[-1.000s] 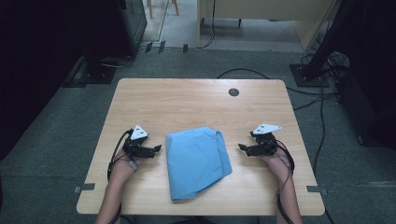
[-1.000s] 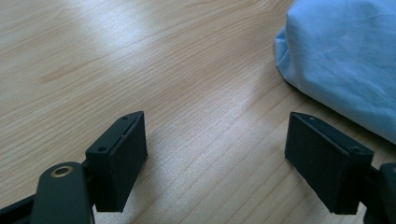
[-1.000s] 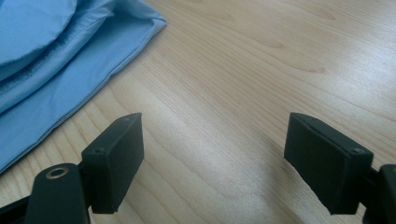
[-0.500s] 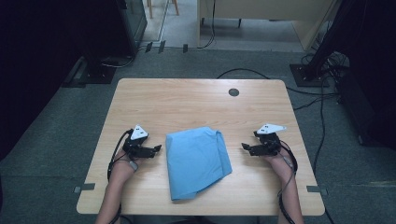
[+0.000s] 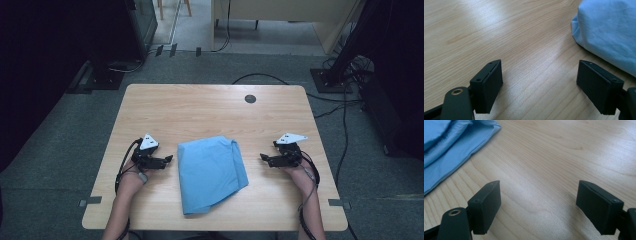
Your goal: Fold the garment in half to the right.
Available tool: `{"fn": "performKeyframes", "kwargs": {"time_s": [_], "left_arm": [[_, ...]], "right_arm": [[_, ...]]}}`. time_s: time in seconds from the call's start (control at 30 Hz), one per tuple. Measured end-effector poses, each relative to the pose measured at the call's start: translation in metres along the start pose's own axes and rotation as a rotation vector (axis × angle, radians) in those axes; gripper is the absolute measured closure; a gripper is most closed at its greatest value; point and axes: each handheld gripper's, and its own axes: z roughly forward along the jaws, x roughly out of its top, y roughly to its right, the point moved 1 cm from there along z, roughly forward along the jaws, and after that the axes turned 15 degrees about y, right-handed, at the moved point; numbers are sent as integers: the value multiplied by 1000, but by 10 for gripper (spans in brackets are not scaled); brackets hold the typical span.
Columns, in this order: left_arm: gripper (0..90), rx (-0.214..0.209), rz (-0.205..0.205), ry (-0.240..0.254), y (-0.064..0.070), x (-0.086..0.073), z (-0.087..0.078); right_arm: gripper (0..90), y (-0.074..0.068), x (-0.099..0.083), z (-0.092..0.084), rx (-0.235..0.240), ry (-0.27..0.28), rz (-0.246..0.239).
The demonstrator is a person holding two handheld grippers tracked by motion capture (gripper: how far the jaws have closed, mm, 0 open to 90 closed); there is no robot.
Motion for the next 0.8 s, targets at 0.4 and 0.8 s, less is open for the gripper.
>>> {"fn": "performKeyframes", "kwargs": {"time_s": [0.4,0.8], "left_arm": [[209,1,-2,2,0,0,0],[209,6,-6,3,0,0,1]], "right_arm": [[179,1,0,5,-24,-7,-5],[180,5,4,11,-59,-5,16]]}}
